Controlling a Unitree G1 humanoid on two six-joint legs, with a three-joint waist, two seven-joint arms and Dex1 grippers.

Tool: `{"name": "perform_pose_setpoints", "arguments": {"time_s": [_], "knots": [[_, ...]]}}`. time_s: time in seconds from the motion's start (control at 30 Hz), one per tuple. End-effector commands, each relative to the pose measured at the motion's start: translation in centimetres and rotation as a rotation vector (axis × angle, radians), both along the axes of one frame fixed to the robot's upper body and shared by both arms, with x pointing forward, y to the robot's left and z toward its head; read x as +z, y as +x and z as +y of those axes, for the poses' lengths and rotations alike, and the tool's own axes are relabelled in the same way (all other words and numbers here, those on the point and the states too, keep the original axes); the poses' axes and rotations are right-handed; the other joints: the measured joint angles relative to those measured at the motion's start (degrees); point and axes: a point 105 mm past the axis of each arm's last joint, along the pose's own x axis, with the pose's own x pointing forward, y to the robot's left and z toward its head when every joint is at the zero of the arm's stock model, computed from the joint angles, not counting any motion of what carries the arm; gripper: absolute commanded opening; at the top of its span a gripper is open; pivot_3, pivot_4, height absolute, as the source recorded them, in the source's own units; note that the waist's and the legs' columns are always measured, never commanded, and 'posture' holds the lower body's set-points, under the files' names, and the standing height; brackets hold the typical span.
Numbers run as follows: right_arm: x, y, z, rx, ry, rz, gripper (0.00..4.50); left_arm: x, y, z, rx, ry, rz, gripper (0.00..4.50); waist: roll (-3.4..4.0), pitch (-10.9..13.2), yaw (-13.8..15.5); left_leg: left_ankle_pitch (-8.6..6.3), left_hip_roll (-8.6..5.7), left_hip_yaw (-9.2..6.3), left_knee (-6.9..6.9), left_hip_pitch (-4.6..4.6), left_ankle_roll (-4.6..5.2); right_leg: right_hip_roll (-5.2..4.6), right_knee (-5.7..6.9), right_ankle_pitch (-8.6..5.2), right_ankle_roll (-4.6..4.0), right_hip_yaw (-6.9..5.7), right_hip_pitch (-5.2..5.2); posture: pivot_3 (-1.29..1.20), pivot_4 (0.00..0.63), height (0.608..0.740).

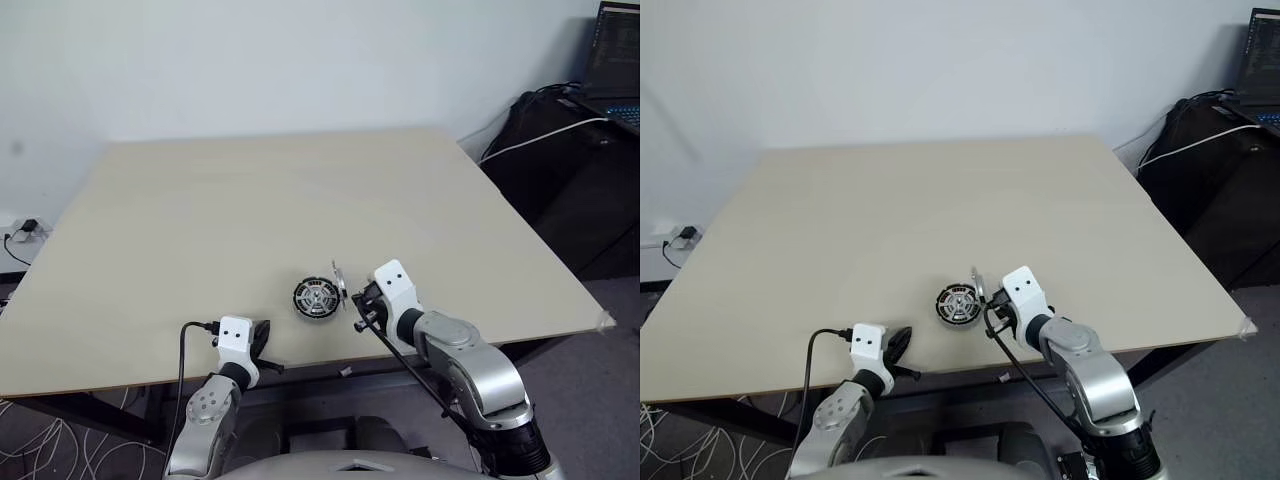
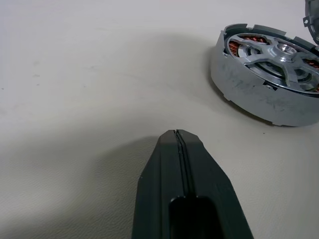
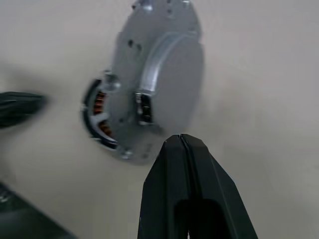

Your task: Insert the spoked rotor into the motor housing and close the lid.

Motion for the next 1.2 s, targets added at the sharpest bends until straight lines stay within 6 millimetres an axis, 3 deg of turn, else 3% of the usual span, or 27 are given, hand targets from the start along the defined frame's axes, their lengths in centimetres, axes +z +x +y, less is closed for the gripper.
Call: {"name": "perform_pose_setpoints", "arguments": {"time_s": [0.03, 0.33, 0.5, 0.8, 0.9, 1.0, 1.07, 1.13, 1.2], "knots": [[1.5, 0.4, 1.2, 0.039, 0.053, -0.049, 0.02, 1.2, 0.6, 0.0, 0.0, -0.01, -0.046, 0.0, 0.0, 0.0, 0.0, 0.0, 0.0, 0.0, 0.0, 0.0, 0.0, 0.0, 0.0, 0.0, 0.0, 0.0, -0.01, 0.0, 0.0, 0.74], [1.4, 1.1, 3.9, 0.087, 0.106, -0.058, 0.02, 1.2, 0.7, 0.1, 0.002, -0.006, -0.049, 0.0, 0.0, 0.0, 0.0, 0.0, 0.01, 0.0, -0.01, -0.01, -0.01, 0.01, 0.0, 0.0, 0.0, 0.0, -0.03, 0.0, 0.0, 0.74], [0.2, 1.3, 5.7, 0.128, 0.112, -0.028, 0.02, 1.2, 0.7, 0.2, -0.002, 0.0, -0.052, 0.0, 0.0, 0.0, 0.0, 0.0, 0.01, 0.0, -0.01, 0.0, -0.01, 0.02, 0.01, 0.01, 0.01, 0.0, -0.03, 0.0, 0.0, 0.74], [-1.6, 0.8, 5.3, 0.137, 0.089, 0.024, 0.02, 1.1, 0.6, 0.4, 0.009, 0.002, -0.053, 0.0, 0.01, 0.0, 0.0, 0.0, -0.01, 0.0, -0.02, 0.0, 0.0, 0.01, 0.0, 0.02, 0.0, 0.0, -0.02, 0.0, 0.0, 0.74], [-0.7, 0.7, 5.0, 0.149, 0.118, -0.014, 0.02, 1.0, 0.6, 0.4, 0.008, 0.002, -0.052, 0.0, 0.0, 0.0, 0.0, 0.0, -0.01, 0.0, -0.02, 0.0, 0.0, 0.01, 0.0, 0.01, 0.0, 0.0, -0.02, 0.0, 0.0, 0.74], [3.4, 0.9, 4.9, 0.179, 0.239, -0.172, 0.02, 0.9, 0.6, 0.4, 0.007, 0.002, -0.051, 0.0, 0.01, 0.0, 0.0, 0.0, -0.02, 0.0, -0.02, -0.01, 0.0, 0.01, -0.01, 0.01, 0.01, 0.0, -0.03, 0.0, 0.0, 0.74], [5.0, 1.0, 4.4, 0.183, 0.251, -0.246, 0.39, 0.9, 0.7, 0.4, 0.005, 0.001, -0.05, 0.0, 0.02, 0.0, -0.1, 0.0, -0.01, 0.0, -0.02, -0.02, 0.0, 0.02, -0.01, 0.01, 0.01, 0.01, -0.04, 0.0, 0.0, 0.74], [5.4, 1.1, 3.9, 0.187, 0.224, -0.282, 0.82, 0.8, 0.7, 0.3, 0.002, 0.0, -0.05, 0.0, -0.02, 0.0, 0.0, -0.01, 0.0, -0.01, -0.02, -0.01, 0.0, 0.02, -0.01, 0.01, 0.02, -0.01, -0.01, 0.0, 0.0, 0.74], [5.4, 1.4, 3.4, 0.174, 0.215, -0.298, 1.52, 0.8, 0.7, 0.3, -0.002, -0.001, -0.049, 0.0, -0.08, 0.0, 0.0, -0.01, 0.0, -0.01, -0.01, 0.0, 0.0, 0.02, -0.01, 0.01, 0.02, -0.02, 0.0, 0.0, 0.0, 0.74]]}}
